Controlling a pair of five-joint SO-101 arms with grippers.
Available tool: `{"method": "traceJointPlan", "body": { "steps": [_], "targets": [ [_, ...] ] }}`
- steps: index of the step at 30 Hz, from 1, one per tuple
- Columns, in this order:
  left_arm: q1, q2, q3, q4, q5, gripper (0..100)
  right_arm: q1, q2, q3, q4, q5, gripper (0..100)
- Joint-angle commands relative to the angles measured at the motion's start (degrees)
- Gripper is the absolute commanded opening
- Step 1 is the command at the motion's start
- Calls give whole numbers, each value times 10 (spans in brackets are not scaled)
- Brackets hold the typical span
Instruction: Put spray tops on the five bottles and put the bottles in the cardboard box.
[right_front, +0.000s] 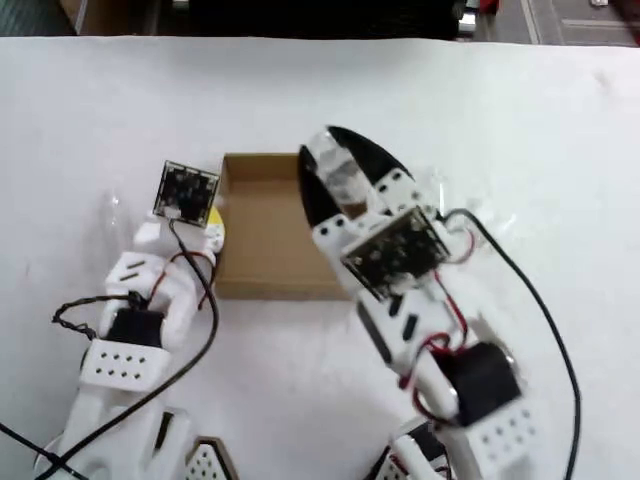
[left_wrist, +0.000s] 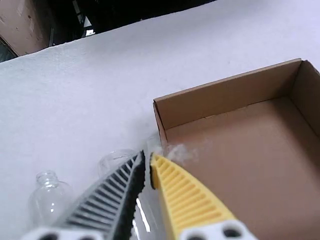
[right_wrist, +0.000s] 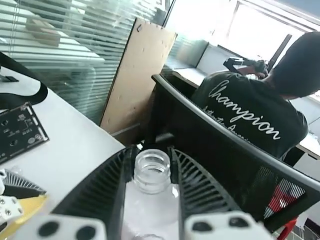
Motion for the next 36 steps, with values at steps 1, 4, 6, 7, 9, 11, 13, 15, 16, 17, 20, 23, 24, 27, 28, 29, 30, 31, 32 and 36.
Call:
{"method": "traceJointPlan", "body": {
  "steps": [1,4,6,7,9,11,13,15,16,17,20,23,24,27,28,29,30,31,32,36],
  "targets": [
    [-27,-21,-5,-19,-1,24,-7,31,18,-124,-8,16],
    [-32,-21,-5,-19,0,24,-5,75,18,-191,-69,15],
    [-36,-21,-5,-19,0,24,-6,110,18,-218,-98,15],
    [-37,-21,-5,-19,0,24,-6,131,18,-233,-107,15],
    [-49,-21,-5,-19,0,24,-6,175,18,-267,-113,15],
    [-64,-21,-4,-33,1,24,-6,222,18,-310,-116,15],
    [-77,-20,-4,-40,2,24,-11,261,22,-341,-117,15],
    [-82,-21,-4,-41,2,24,-7,289,30,-347,-117,15],
    [-81,-21,-4,-44,2,24,1,291,40,-347,-117,15],
    [-80,-20,-4,-44,2,24,11,289,55,-349,-117,15],
    [-78,-20,-4,-44,2,24,36,264,99,-351,-119,15],
    [-78,-20,-4,-44,2,24,58,244,142,-351,-170,15],
    [-77,-20,-4,-44,2,24,67,241,151,-354,-195,15],
    [-77,-20,-4,-44,2,24,102,256,166,-390,-253,15],
    [-77,-19,-4,-44,2,24,111,269,165,-400,-263,15],
    [-77,-18,-4,-44,2,24,118,287,163,-409,-266,15],
    [-77,-18,-4,-44,2,24,123,309,156,-421,-265,15],
    [-77,-18,-4,-44,2,24,126,335,145,-429,-265,15],
    [-77,-18,-4,-44,2,24,128,365,130,-433,-265,15],
    [-73,-18,-4,-44,2,24,142,469,76,-436,-271,15]
  ]
}}
